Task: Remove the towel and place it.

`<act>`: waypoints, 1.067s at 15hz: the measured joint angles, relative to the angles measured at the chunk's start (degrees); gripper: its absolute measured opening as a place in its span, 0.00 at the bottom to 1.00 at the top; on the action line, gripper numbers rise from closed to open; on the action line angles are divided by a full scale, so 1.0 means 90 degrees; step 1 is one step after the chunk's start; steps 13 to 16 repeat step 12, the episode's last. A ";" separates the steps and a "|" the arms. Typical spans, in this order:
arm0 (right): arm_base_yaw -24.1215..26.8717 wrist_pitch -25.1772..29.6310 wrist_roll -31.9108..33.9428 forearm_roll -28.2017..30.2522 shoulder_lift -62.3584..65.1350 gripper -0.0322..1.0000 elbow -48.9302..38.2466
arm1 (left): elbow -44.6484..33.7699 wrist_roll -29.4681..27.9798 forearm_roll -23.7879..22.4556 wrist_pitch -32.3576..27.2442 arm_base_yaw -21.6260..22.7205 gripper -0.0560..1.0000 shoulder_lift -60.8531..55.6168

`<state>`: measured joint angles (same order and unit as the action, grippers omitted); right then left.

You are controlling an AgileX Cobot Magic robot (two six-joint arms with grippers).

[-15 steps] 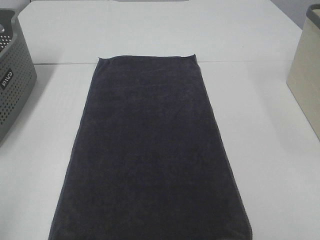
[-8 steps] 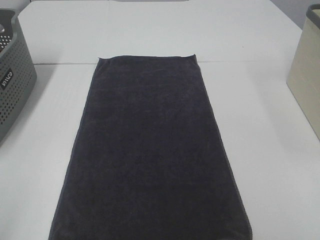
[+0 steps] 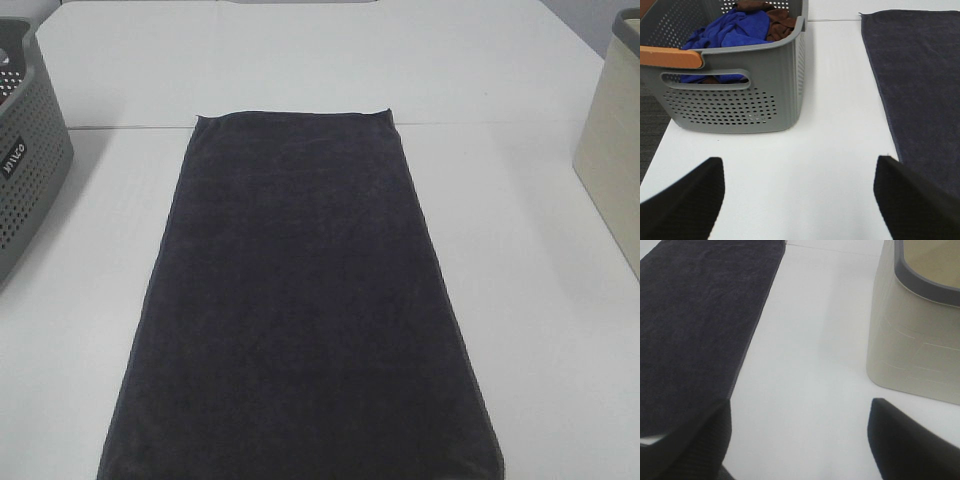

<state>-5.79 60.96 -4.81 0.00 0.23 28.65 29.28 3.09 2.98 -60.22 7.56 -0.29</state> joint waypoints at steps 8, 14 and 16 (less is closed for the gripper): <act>0.0000 0.0000 0.0000 0.0000 0.0000 0.74 0.0000 | -0.0013 -0.0166 0.0000 0.0000 0.0000 0.78 0.0000; 0.0000 0.0000 0.0000 0.0000 0.0000 0.74 0.0000 | -0.0013 -0.0166 0.0000 0.0000 0.0000 0.78 0.0000; 0.0000 0.0000 0.0000 0.0000 0.0000 0.74 0.0000 | -0.0013 -0.0166 0.0000 0.0000 0.0000 0.78 0.0000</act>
